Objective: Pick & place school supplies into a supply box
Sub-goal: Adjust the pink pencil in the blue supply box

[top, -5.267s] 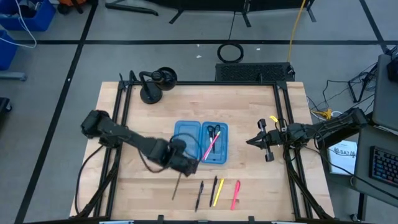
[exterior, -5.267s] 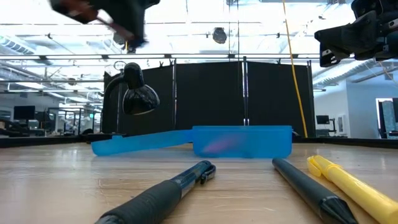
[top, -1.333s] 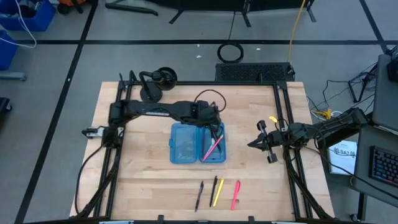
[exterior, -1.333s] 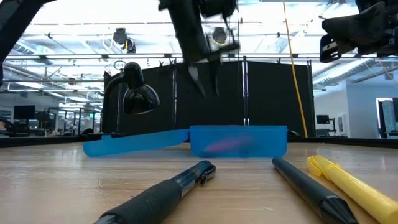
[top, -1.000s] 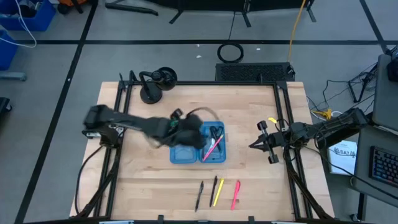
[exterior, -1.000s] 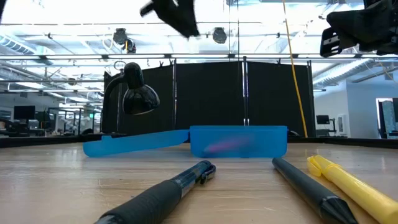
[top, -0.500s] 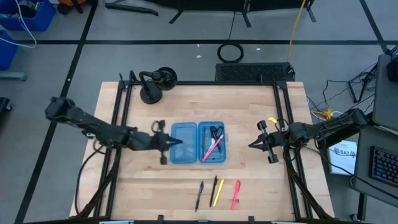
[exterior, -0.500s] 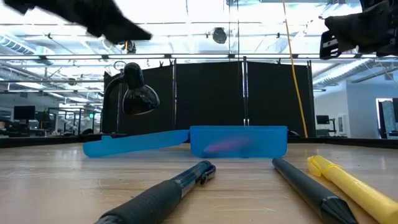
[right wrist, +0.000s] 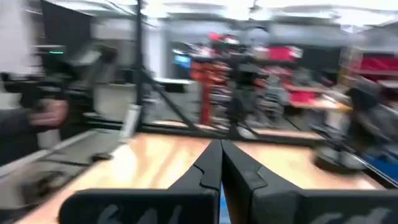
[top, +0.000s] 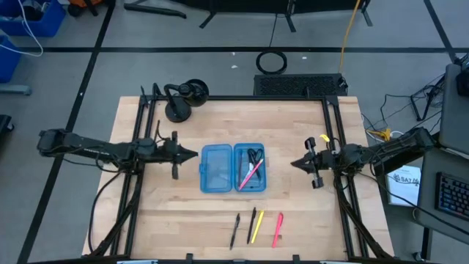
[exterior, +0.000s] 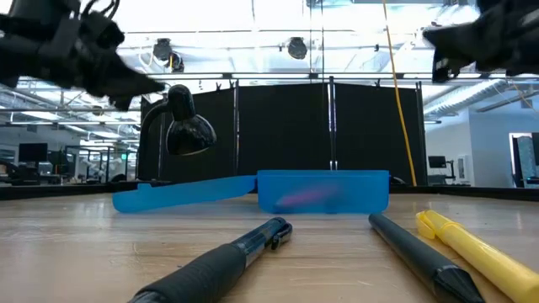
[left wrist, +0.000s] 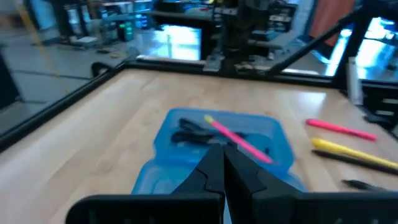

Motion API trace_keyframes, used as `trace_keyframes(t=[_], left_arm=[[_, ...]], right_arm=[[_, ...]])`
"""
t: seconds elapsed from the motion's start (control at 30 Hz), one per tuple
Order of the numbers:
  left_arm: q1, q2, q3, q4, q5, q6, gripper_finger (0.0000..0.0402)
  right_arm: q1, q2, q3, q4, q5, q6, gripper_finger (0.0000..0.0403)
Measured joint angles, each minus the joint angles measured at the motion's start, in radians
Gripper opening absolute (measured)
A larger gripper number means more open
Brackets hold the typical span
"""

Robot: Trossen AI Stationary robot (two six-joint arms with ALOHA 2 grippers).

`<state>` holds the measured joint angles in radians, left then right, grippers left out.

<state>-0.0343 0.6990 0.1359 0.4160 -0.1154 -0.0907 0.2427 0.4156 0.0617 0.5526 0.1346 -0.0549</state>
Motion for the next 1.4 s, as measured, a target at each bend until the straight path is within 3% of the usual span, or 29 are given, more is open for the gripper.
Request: trace_keyframes(t=[0.1, 0.3, 0.43, 0.57, 0.7, 0.77, 0.87, 1.0, 1.2, 1.4], left_arm=[[0.001, 0.002, -0.066, 0.096, -0.074, -0.019, 0.0002], [0.001, 0.008, -0.125, 0.196, -0.234, -0.021, 0.0015], [0.001, 0.01, -0.125, 0.213, -0.301, 0.026, 0.0019], [0.001, 0.009, -0.125, 0.245, -0.306, 0.098, 0.0013], [0.001, 0.009, -0.125, 0.244, -0.308, 0.165, 0.0003], [0.001, 0.009, -0.125, 0.242, -0.305, 0.162, 0.0006], [0.001, 0.009, -0.124, 0.223, -0.291, 0.145, 0.0019], [0.001, 0.01, -0.124, 0.194, -0.232, 0.138, 0.0024], [0.001, 0.01, -0.124, 0.182, -0.233, 0.141, 0.0008], [0.001, 0.01, -0.124, 0.185, -0.234, 0.176, 0.0016]], right_arm=[[-0.01, 0.047, 0.066, -0.178, 0.107, 0.037, 0.0], [-0.101, 0.28, 0.406, -0.617, 0.125, 0.09, 0.0], [-0.211, 0.521, 0.698, -0.926, 0.113, -0.024, 0.0], [-0.354, 0.809, 0.953, -1.172, -0.057, -0.15, 0.0], [-0.392, 1.033, 1.123, -1.324, -0.087, -0.436, 0.0], [-0.388, 1.1, 1.152, -1.356, -0.084, -0.566, 0.0], [-0.383, 1.158, 1.165, -1.324, -0.111, -0.635, 0.0], [-0.357, 1.199, 1.17, -1.299, -0.137, -0.62, 0.0], [-0.295, 1.234, 1.17, -1.236, -0.126, -0.62, 0.0001], [-0.27, 1.268, 1.17, -1.143, -0.085, -0.67, 0.0033]])
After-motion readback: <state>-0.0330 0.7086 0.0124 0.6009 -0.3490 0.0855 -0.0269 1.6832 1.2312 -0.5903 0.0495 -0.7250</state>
